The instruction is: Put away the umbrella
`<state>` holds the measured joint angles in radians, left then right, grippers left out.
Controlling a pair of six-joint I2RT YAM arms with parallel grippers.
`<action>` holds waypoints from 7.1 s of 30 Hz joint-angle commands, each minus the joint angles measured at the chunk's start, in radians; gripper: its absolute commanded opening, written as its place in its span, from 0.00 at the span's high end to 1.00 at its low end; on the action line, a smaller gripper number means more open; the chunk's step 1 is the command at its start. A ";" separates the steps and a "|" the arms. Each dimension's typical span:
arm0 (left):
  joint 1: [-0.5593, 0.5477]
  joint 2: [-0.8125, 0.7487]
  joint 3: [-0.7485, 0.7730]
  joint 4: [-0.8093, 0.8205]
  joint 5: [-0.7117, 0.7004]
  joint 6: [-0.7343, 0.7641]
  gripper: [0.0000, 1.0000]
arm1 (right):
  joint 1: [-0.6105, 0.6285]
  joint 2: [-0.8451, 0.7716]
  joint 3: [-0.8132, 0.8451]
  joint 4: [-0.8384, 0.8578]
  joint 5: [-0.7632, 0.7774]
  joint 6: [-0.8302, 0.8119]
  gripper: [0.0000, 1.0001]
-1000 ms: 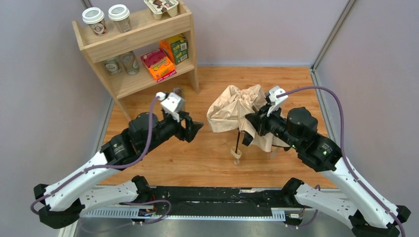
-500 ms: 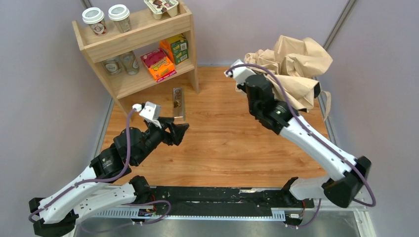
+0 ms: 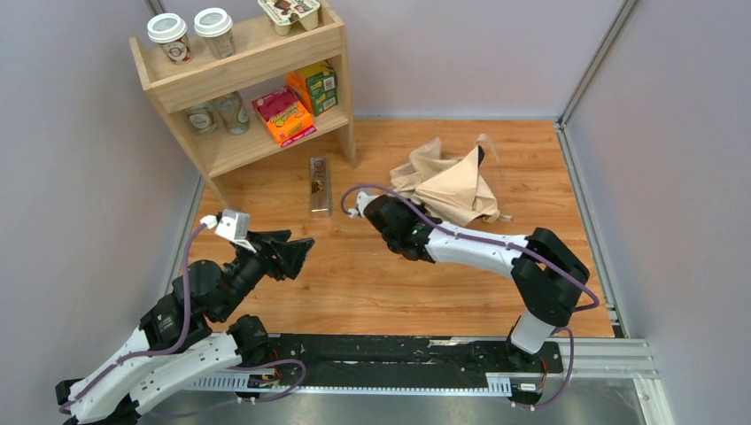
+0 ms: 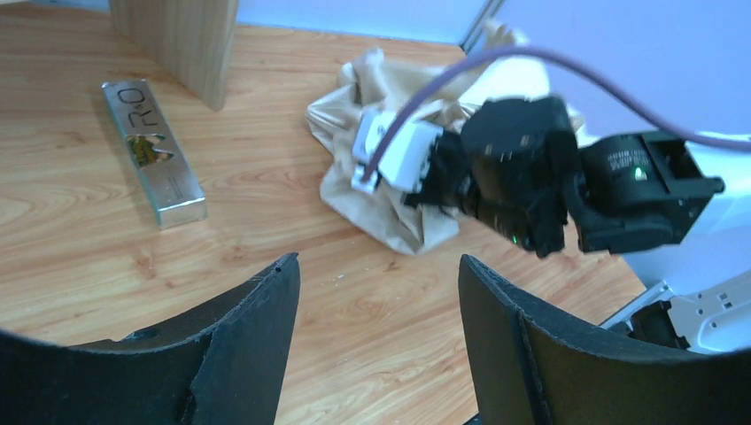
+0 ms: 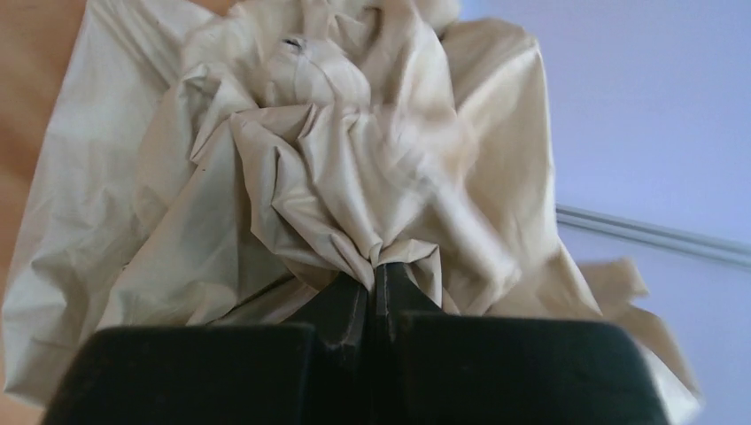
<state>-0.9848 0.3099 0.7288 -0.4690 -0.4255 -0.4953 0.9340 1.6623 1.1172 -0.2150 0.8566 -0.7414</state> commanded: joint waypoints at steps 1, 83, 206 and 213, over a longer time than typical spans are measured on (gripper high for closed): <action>0.001 -0.031 -0.012 -0.051 -0.036 -0.017 0.27 | 0.063 -0.007 -0.016 -0.148 -0.090 0.244 1.00; 0.359 1.424 -0.132 0.882 0.514 -1.031 1.00 | -0.371 0.197 0.368 -0.494 -1.201 0.359 0.77; 0.319 1.273 -0.273 0.891 0.588 -1.184 0.20 | -0.324 0.252 -0.025 -0.060 -1.746 0.679 1.00; 0.307 1.356 -0.314 0.932 0.550 -1.181 0.67 | -0.322 0.220 -0.025 -0.080 -1.762 0.649 1.00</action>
<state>-0.6613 1.5932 0.4541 0.4698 0.1604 -1.6814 0.5919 1.9011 1.0817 -0.2916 -0.8547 -0.0338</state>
